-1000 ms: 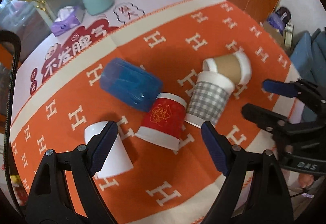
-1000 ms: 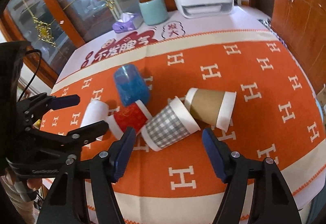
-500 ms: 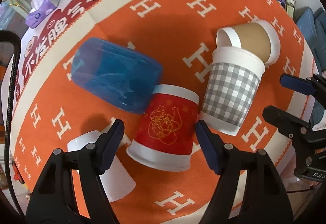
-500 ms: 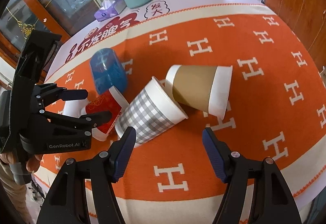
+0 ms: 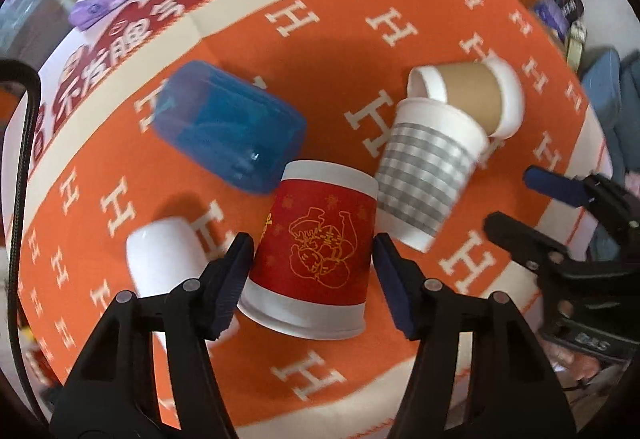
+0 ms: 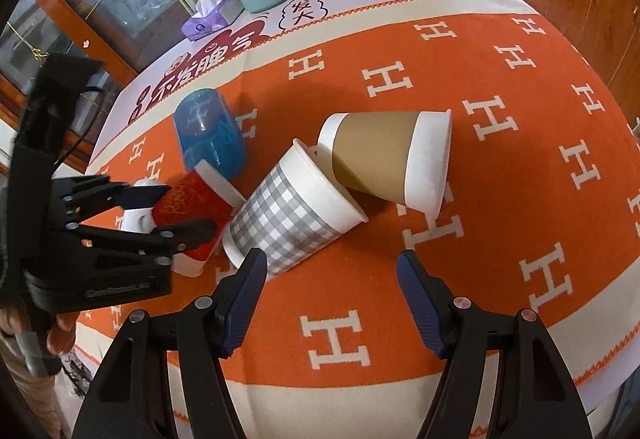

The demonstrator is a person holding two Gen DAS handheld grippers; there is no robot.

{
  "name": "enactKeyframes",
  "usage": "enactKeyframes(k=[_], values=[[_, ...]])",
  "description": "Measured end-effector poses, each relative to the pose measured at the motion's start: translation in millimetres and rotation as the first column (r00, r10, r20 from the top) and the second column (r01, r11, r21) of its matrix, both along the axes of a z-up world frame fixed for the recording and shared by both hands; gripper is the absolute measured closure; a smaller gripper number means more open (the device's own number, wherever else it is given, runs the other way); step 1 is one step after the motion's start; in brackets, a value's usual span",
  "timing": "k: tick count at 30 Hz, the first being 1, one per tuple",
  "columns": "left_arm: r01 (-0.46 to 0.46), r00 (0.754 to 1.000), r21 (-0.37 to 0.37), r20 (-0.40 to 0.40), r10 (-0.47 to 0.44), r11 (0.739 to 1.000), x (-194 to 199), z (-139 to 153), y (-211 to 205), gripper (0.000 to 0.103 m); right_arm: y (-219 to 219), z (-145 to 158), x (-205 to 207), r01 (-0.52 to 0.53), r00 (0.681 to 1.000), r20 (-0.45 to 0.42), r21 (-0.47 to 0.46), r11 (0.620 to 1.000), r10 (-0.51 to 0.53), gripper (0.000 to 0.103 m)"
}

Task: Flip cup upside down
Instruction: 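Lift the red cup with the left tool and rotate it rim-down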

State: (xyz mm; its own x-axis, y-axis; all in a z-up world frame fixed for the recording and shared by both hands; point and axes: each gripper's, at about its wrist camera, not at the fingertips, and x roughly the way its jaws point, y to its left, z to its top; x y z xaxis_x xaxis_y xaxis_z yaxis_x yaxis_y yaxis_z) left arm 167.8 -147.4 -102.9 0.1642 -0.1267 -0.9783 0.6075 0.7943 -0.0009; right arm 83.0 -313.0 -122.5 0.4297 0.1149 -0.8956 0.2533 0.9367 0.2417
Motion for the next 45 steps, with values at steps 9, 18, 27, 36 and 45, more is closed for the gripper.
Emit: enactKeyframes(k=[9,18,27,36,45], values=[[-0.194,0.981,-0.126,-0.039,0.190,0.973,-61.4,35.2,41.8,0.044,13.4,17.7,-30.0,-0.026,0.999,0.032,0.009,1.000,0.025,0.034],[-0.505,0.861,-0.272,-0.225,0.456,0.819,-102.0,-7.7,92.1,0.044,23.7,8.9,-58.8,-0.040,0.999,0.006,-0.004,0.999,0.040,0.034],[-0.704,0.708,-0.297,-0.359,0.608,0.645,-116.3,-52.4,127.9,0.044,31.8,-6.1,-68.4,-0.068,0.997,-0.034,-0.009,0.998,0.068,0.034],[-0.727,0.679,-0.301,-0.451,0.580,0.617,-113.3,-68.1,128.0,0.036,43.5,-13.8,-65.5,-0.093,0.994,-0.055,0.002,0.996,0.093,0.033],[-0.674,0.736,-0.359,-0.403,0.544,0.646,-115.7,-43.2,128.1,0.024,44.8,-12.0,-62.5,-0.099,0.993,-0.060,0.025,0.995,0.100,0.033]])
